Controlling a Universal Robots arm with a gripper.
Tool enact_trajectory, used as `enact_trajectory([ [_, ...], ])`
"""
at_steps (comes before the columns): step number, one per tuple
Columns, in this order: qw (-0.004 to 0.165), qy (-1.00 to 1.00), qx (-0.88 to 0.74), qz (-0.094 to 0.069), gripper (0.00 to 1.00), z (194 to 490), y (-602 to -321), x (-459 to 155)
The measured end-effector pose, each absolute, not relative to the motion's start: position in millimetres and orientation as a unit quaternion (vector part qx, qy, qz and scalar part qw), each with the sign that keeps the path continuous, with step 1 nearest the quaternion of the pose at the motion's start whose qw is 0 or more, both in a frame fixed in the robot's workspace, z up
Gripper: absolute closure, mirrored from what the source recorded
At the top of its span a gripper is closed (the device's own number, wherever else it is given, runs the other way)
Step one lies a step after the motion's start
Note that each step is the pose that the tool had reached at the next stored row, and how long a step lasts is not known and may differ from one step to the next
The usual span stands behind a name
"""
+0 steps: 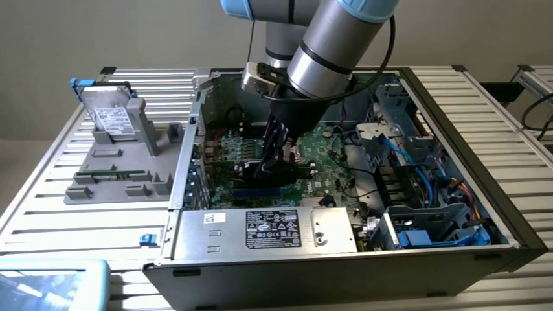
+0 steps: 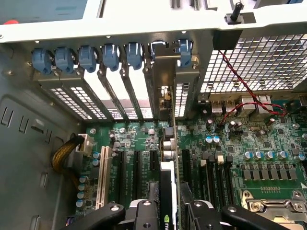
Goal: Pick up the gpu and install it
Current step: 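Insert the gpu into the slot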
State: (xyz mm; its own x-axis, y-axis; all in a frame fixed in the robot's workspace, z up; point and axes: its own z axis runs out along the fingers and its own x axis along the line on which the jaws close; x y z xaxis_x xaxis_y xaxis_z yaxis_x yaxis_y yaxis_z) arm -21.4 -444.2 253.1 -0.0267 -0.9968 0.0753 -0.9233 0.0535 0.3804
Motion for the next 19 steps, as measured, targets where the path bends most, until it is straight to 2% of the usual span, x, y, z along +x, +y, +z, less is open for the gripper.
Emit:
enact_trajectory([
  [4,0.161,-0.707,0.679,-0.115,0.72,253.1,-444.2,-21.5],
  [13,0.145,-0.704,0.682,-0.131,0.72,252.8,-446.4,-21.5],
  [19,0.145,-0.704,0.682,-0.131,0.72,252.9,-449.3,-21.5],
])
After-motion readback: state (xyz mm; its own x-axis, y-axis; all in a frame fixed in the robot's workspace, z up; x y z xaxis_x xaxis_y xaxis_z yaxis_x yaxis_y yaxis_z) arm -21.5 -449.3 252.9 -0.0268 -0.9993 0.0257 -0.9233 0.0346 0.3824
